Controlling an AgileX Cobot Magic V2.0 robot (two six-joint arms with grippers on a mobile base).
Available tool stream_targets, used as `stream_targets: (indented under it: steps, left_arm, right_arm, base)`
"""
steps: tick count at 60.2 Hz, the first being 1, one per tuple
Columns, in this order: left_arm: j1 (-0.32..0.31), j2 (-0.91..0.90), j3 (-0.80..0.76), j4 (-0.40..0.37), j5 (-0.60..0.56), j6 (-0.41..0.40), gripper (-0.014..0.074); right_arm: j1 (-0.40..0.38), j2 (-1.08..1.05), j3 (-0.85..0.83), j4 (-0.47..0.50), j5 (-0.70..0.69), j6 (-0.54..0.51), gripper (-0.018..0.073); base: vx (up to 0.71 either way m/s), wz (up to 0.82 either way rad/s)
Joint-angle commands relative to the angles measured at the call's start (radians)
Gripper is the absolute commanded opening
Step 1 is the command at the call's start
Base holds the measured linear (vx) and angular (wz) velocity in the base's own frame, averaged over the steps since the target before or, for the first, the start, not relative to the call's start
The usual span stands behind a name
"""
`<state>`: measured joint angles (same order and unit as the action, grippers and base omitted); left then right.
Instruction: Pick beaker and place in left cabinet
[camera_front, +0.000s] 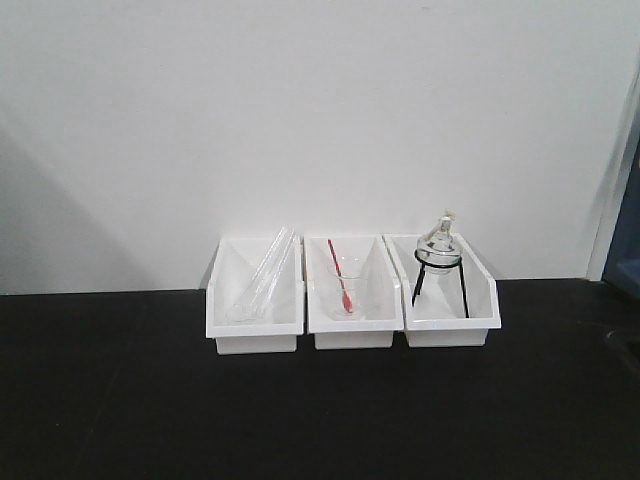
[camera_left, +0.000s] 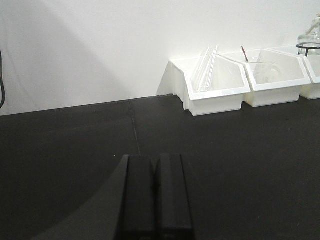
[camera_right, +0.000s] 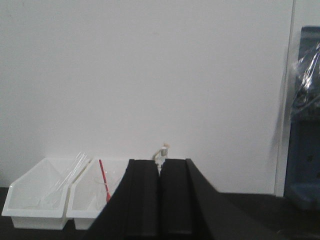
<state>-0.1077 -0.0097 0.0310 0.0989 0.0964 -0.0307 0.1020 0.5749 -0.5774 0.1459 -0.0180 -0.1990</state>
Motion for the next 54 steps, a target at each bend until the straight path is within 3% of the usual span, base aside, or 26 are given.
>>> stream_targets:
  steps: [1, 12, 19, 27, 42, 45, 54]
  left_arm:
    - [-0.006, -0.019, 0.015, -0.003, -0.088, -0.003, -0.0008]
    - [-0.006, -0.019, 0.015, -0.003, -0.088, -0.003, -0.0008]
    - [-0.006, -0.019, 0.015, -0.003, -0.088, -0.003, -0.0008]
    - [-0.006, -0.019, 0.015, -0.003, -0.088, -0.003, -0.0008]
    - [-0.006, -0.019, 0.015, -0.003, -0.088, -0.003, -0.0008]
    - [-0.006, -0.019, 0.015, -0.003, -0.088, -0.003, -0.0008]
    - [-0.006, -0.019, 0.015, -0.003, -0.088, -0.003, -0.0008]
  right_arm:
    - [-0.006, 0.09, -0.053, 0.047, -0.092, -0.013, -0.0006]
    - [-0.006, 0.181, -0.052, 0.091, -0.122, -0.013, 0.0015]
    - [-0.006, 0.192, -0.052, 0.089, -0.121, -0.013, 0.008]
    - [-0.006, 0.192, -0.052, 0.085, -0.124, -0.018, 0.0228]
    - [-0.006, 0.192, -0.052, 0.086, -0.159, -0.017, 0.0679]
    - [-0.006, 0.192, -0.052, 0.086, -0.164, -0.017, 0.0731]
    - [-0.006, 0.193, -0.051, 0.097, -0.184, 0.022, 0.0724]
  base:
    - [0.0, 0.0]
    - [0.0, 0.0]
    - [0.0, 0.0]
    - [0.0, 0.0]
    - [0.0, 0.0]
    - [0.0, 0.0]
    - [0.0, 0.0]
